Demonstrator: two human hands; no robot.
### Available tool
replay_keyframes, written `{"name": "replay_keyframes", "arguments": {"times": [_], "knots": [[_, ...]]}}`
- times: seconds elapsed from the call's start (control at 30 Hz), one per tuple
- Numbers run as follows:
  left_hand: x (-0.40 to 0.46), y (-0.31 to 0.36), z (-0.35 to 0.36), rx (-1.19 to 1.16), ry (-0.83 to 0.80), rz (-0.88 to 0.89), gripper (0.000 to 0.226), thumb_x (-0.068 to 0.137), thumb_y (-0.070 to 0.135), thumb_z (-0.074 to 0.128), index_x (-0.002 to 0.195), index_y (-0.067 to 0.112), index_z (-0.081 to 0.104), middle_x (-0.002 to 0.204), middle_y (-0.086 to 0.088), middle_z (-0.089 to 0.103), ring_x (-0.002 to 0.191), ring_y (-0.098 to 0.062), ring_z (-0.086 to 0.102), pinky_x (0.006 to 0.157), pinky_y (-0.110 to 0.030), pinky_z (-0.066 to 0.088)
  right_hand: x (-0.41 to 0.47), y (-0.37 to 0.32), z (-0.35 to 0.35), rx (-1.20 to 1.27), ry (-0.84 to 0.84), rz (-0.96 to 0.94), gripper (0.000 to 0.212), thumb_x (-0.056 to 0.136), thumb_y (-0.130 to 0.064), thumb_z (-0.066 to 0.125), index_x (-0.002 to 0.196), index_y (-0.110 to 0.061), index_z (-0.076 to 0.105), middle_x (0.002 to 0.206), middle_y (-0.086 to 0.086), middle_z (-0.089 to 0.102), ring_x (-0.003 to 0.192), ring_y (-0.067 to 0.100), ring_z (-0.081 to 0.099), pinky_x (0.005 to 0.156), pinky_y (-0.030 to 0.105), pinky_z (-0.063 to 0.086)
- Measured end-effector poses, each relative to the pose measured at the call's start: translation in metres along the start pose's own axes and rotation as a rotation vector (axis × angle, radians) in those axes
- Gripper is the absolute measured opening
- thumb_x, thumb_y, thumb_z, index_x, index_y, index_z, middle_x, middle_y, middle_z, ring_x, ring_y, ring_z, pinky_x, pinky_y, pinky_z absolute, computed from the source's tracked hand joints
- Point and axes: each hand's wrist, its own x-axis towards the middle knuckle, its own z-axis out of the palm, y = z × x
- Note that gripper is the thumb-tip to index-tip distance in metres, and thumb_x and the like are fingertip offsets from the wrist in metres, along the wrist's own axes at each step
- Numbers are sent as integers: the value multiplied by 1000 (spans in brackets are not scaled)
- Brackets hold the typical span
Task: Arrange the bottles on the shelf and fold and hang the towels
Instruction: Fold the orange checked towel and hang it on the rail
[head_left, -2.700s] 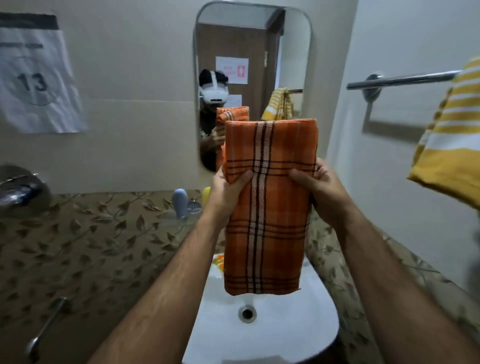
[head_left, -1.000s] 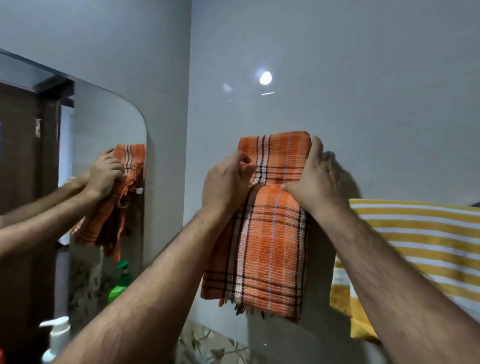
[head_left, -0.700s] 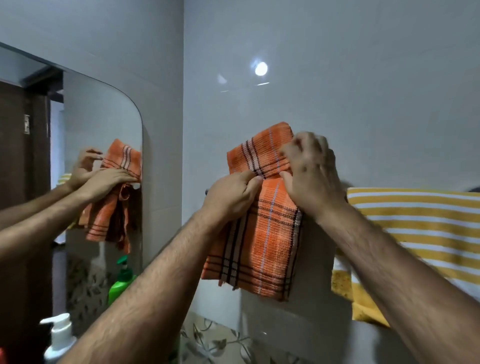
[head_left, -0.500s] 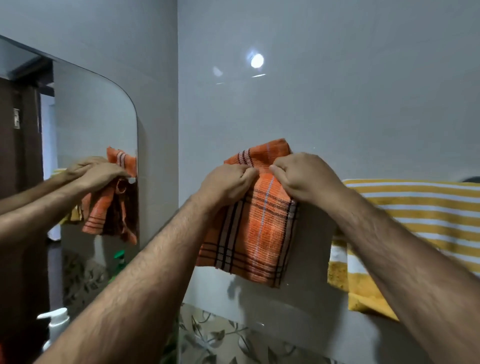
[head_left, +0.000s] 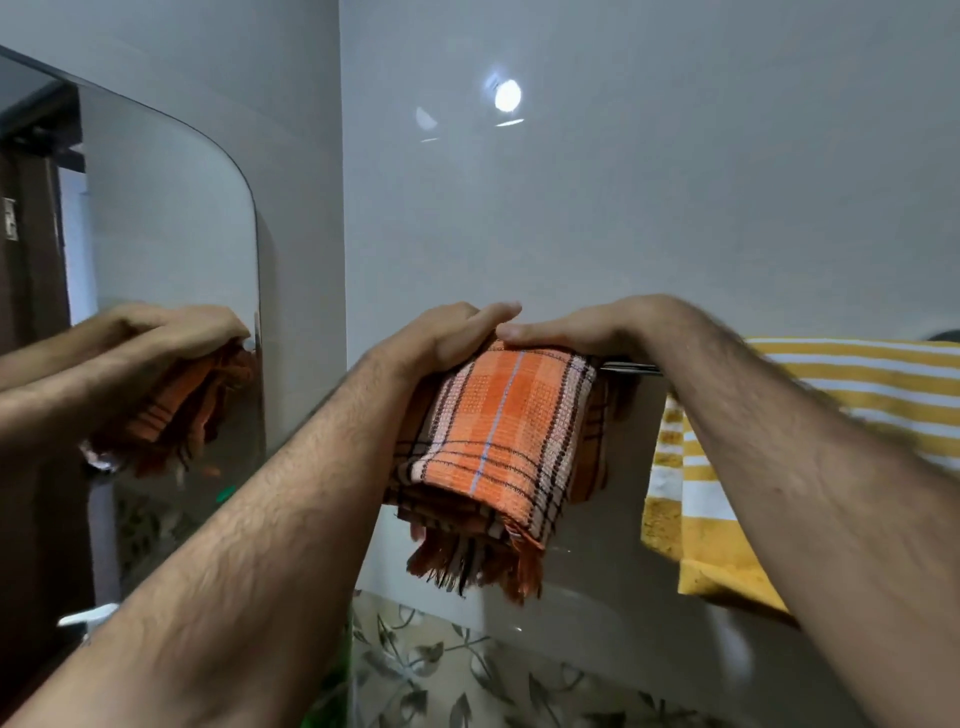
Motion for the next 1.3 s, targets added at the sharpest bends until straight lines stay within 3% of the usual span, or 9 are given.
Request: {"name": "replay_keyframes", "arguments": {"times": [0.13, 0.23, 0.33, 0.43, 0.57, 0.7, 0.83, 1.03, 1.3], "knots": [[-8, -7, 20, 118, 444, -43, 61, 92, 69, 30, 90, 20, 67, 92, -4, 69, 92, -25, 63, 73, -34, 43, 0, 1, 4, 3, 56, -4, 65, 73, -81, 54, 89, -20, 70, 93, 5, 72, 85, 21, 68, 74, 34, 53], [-30, -12, 43, 94, 857, 3, 44, 92, 58, 45, 99, 19, 62, 101, -3, 65, 96, -22, 59, 74, -33, 41, 4, 0, 9, -190, 322, -58, 76, 59, -90, 56, 88, -20, 67, 97, 2, 70, 87, 20, 64, 79, 35, 51], [-51, -21, 57, -181, 966, -127, 46, 86, 59, 56, 106, 17, 56, 105, -2, 60, 101, -20, 54, 84, -33, 40, 0, 11, 28, -378, 919, -324, 65, 66, -76, 66, 93, -17, 62, 91, 2, 65, 86, 24, 59, 73, 37, 49], [-53, -38, 70, -555, 785, -312, 68, 74, 75, 57, 105, 14, 54, 101, -2, 64, 94, -18, 61, 83, -36, 48, -14, 27, 70, -268, 1368, -637, 41, 76, -40, 78, 98, -11, 60, 95, 9, 61, 90, 29, 56, 76, 41, 49], [-54, -45, 76, -1019, 339, -294, 111, 54, 91, 59, 122, 3, 52, 109, -18, 69, 91, -27, 72, 78, -42, 59, -17, 46, 130, 209, 1251, -429, 65, 72, -56, 74, 114, -11, 52, 109, 4, 57, 102, 22, 54, 88, 40, 49], [-62, -35, 74, -1026, 242, -119, 82, 73, 72, 63, 128, 13, 47, 112, -10, 70, 96, -23, 72, 86, -44, 58, -12, 56, 127, 505, 882, -195, 105, 56, -75, 72, 131, -11, 36, 127, 6, 55, 117, 22, 54, 93, 33, 47], [-70, -30, 73, -1021, 189, -2, 45, 84, 51, 58, 116, 20, 60, 109, -8, 72, 98, -23, 71, 85, -38, 58, -6, 59, 104, 523, 674, -208, 69, 66, -53, 84, 111, -18, 46, 108, -6, 63, 97, 14, 62, 80, 24, 47], [-85, -40, 74, -913, 160, -192, 57, 75, 66, 58, 104, 17, 65, 93, 1, 76, 85, -14, 73, 77, -27, 57, -2, 70, 106, 661, 550, -291, 25, 87, -36, 69, 106, -20, 71, 100, -6, 74, 95, 12, 69, 76, 20, 53], [-96, -47, 87, -787, 174, -185, 49, 86, 52, 62, 119, 15, 62, 107, 1, 74, 94, -13, 71, 86, -30, 56, -6, 72, 120, 540, 762, -232, 53, 87, -40, 70, 123, -9, 48, 112, -1, 60, 97, 14, 58, 78, 23, 47]]}}
